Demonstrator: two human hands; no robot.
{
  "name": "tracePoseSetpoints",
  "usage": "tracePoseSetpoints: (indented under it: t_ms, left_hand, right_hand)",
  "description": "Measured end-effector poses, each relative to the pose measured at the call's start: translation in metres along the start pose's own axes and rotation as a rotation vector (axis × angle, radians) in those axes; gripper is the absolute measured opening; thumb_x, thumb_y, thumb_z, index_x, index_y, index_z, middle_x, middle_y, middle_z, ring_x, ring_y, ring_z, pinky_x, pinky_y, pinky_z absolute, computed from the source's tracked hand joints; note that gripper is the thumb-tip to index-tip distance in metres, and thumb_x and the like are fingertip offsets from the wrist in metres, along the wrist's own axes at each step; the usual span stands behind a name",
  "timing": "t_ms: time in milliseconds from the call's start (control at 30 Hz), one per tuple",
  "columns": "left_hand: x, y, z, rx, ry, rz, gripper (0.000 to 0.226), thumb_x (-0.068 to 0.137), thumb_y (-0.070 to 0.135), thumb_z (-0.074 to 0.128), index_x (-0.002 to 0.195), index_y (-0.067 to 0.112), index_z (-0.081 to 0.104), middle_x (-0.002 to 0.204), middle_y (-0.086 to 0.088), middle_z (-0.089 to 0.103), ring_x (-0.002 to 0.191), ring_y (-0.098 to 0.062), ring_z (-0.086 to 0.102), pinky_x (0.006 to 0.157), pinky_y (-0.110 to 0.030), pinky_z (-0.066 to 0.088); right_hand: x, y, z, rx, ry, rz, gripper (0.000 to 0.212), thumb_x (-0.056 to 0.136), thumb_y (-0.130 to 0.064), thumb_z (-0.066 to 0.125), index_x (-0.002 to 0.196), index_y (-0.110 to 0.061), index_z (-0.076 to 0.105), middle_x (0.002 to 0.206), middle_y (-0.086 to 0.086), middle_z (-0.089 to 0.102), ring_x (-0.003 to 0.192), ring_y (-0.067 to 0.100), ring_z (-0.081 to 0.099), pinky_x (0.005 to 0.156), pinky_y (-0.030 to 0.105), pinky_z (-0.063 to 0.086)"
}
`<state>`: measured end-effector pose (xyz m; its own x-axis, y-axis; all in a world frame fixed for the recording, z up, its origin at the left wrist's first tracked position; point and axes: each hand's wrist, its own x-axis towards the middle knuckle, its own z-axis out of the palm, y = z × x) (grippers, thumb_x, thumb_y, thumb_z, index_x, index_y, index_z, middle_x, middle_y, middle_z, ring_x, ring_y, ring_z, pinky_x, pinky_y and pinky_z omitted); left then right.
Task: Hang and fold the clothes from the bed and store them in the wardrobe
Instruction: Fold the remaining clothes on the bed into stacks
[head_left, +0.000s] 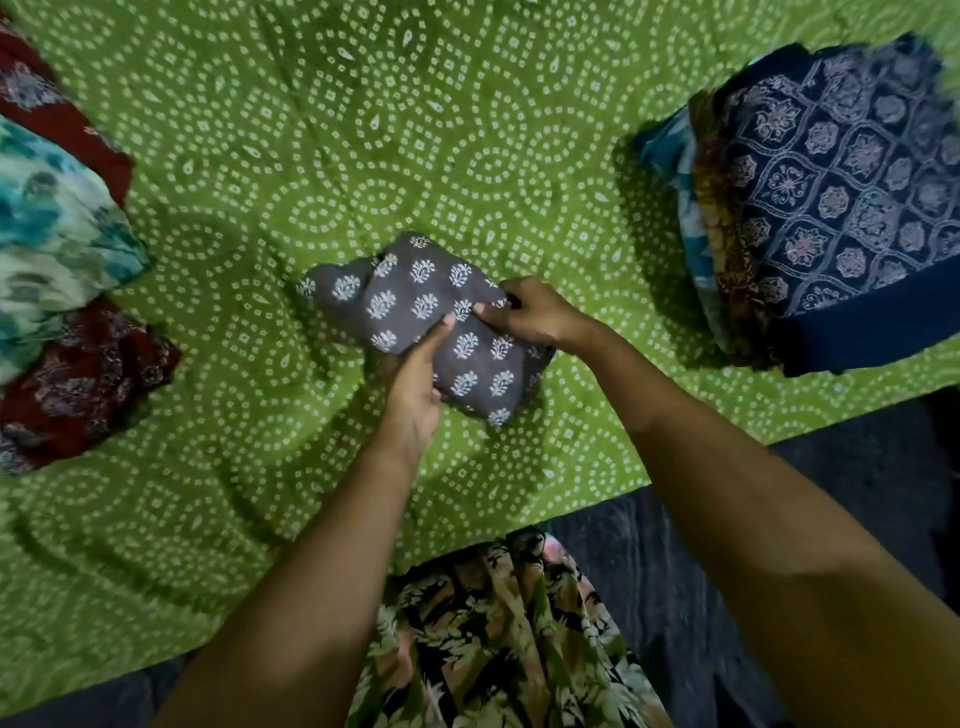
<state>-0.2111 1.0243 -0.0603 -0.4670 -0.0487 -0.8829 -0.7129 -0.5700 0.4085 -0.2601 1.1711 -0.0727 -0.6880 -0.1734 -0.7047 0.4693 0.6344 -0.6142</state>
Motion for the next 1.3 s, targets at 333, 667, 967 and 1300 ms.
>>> tracePoseSetpoints:
  t_ms: [333, 667, 967, 1300]
  left_hand:
    - [-0.071, 0.014, 0.118, 0.122, -0.416, -0.169, 0.051, 0.079, 0.015, 0.059, 0.127, 0.002, 0.051, 0.124, -0.018, 0.059, 0.109, -0.033, 0.058, 0.097, -0.047, 0.045]
    - [-0.114, -0.033, 0.288, 0.312, -0.634, 0.01, 0.053, 0.077, -0.005, 0.064, 0.126, 0.005, 0.048, 0.117, -0.013, 0.063, 0.092, -0.022, 0.066, 0.085, -0.039, 0.054]
    - [-0.103, -0.043, 0.269, 0.761, -0.519, -0.109, 0.044, 0.099, 0.031, 0.041, 0.14, 0.014, 0.037, 0.146, -0.01, 0.039, 0.133, -0.027, 0.038, 0.108, -0.036, 0.029]
    - [-0.113, 0.041, 0.218, 0.336, -0.457, -0.009, 0.055, 0.099, 0.047, 0.023, 0.143, 0.016, 0.032, 0.146, -0.009, 0.039, 0.137, -0.026, 0.034, 0.112, -0.039, 0.022]
  right_hand:
    - [-0.126, 0.035, -0.08, 1.098, 0.088, 0.052, 0.096, 0.049, -0.025, 0.092, 0.131, -0.01, 0.044, 0.119, 0.009, 0.064, 0.097, 0.021, 0.067, 0.078, 0.037, 0.057]
    - [-0.226, 0.086, -0.253, 0.466, 0.65, -0.024, 0.066, 0.066, -0.017, 0.085, 0.122, -0.007, 0.051, 0.112, -0.001, 0.062, 0.096, 0.009, 0.06, 0.083, 0.027, 0.051]
    - [-0.181, 0.08, -0.211, 0.106, 0.501, 0.046, 0.043, 0.093, -0.016, 0.056, 0.133, -0.005, 0.041, 0.101, 0.005, 0.054, 0.091, 0.011, 0.054, 0.076, 0.026, 0.041]
    - [-0.14, -0.034, -0.17, 0.84, 0.298, 0.002, 0.054, 0.101, -0.043, 0.028, 0.141, -0.008, 0.038, 0.14, 0.001, 0.044, 0.128, 0.014, 0.041, 0.1, 0.027, 0.038]
